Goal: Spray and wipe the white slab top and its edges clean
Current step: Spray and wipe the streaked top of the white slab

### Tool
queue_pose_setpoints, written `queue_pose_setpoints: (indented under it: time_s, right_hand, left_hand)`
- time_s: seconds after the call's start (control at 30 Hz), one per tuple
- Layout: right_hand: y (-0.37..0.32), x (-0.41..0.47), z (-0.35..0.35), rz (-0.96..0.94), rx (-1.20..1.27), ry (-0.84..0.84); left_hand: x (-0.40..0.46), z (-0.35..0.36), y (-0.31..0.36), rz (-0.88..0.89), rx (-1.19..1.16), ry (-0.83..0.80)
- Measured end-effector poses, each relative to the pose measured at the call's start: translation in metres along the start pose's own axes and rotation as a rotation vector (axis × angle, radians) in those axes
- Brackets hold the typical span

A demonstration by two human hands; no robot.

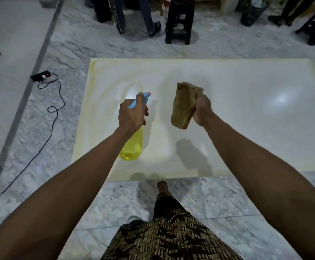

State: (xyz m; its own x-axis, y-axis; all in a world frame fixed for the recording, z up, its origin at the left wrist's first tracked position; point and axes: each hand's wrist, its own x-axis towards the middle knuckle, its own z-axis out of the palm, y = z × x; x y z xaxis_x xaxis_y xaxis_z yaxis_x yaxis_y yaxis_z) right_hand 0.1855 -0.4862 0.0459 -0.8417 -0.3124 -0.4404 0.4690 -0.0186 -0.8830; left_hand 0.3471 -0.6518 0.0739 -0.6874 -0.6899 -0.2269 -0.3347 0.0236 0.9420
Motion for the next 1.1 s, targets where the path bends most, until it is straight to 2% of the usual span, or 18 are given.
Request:
queue_pose_setpoints:
  time_s: [0.23,0.4,0.47,0.53,0.57,0.63,0.67,0.73,0.8,0.87,0.97,1.1]
  right_hand:
    - [-0.021,0.122,0.012,0.042,-0.446,0.058]
    - [-0.034,0.237,0.033,-0.312,-0.741,-0.029]
    - [-0.034,0.306,0.046,-0.372,-0.893,-0.030]
    - [-0.037,0.355,0.070,-0.347,-1.067,-0.020]
    - [-0.030,0.375,0.081,-0.335,-1.167,-0.043]
    - [-0.001,0.400,0.101,-0.277,-1.431,-0.215]
    - [0.022,0.406,0.108,-0.236,-1.548,-0.272]
    - [0.063,0.395,0.110,-0.223,-1.681,-0.216]
    - [0.094,0.376,0.099,-0.362,-1.772,-0.150]
    - [0.108,0.343,0.089,-0.490,-1.761,-0.165]
    - [0.125,0.290,0.077,-0.489,-1.671,-0.241]
    - [0.150,0.213,0.063,-0.495,-1.667,-0.231]
  left_hand:
    - [0.094,0.032,0.025,-0.090,-0.030,0.018]
    - [0.167,0.050,0.031,-0.112,-0.060,0.077]
    - [0.201,0.051,0.026,-0.097,-0.077,0.148]
    - [0.229,0.050,0.015,-0.071,-0.102,0.192]
    - [0.240,0.049,0.010,-0.060,-0.104,0.203]
    - [0.254,0.049,-0.001,-0.061,-0.092,0.209]
    - [0.258,0.048,-0.007,-0.076,-0.081,0.208]
    - [0.259,0.044,-0.016,-0.106,-0.059,0.208]
    - [0.256,0.038,-0.024,-0.137,-0.055,0.209]
    - [0.249,0.030,-0.032,-0.172,-0.047,0.210]
    - [0.228,0.016,-0.035,-0.200,-0.035,0.204]
    - [0.187,-0.001,-0.037,-0.179,0.018,0.161]
